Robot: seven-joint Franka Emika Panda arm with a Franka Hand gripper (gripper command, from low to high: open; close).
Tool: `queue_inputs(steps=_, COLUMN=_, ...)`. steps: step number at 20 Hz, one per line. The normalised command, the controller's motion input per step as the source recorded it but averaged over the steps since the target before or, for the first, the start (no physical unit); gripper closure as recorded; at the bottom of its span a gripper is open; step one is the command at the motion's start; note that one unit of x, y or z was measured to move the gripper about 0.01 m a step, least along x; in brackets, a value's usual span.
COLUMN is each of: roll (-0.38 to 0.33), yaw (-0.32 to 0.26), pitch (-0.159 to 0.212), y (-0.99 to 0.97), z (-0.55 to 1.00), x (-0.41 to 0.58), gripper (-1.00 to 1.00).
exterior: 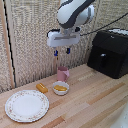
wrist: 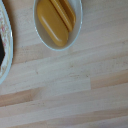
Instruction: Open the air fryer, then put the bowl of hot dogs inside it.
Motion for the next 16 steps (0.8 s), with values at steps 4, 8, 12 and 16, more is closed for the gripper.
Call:
queue_inputs(steps=4, roll=-0.005, yaw=-0.375, pitch=0.0, y=-0.01, z=0.02, x=0.0, gripper=-1.0)
queue_inputs(steps=8, roll=0.0, yaw=-0.375, pitch=-0.002, y=-0.02, z=0.02, x=0.011, gripper=-1.0)
queue_inputs(steps=12, roll=-0.039, yaw=-0.354, pitch=-0.049, y=-0.09, z=0.02, x=0.038, gripper=-1.0)
queue_inputs(steps=16, roll=-0.16, yaw=-0.269, pitch=-0.038, y=-0.09, z=0.01, x=0.0, gripper=-1.0)
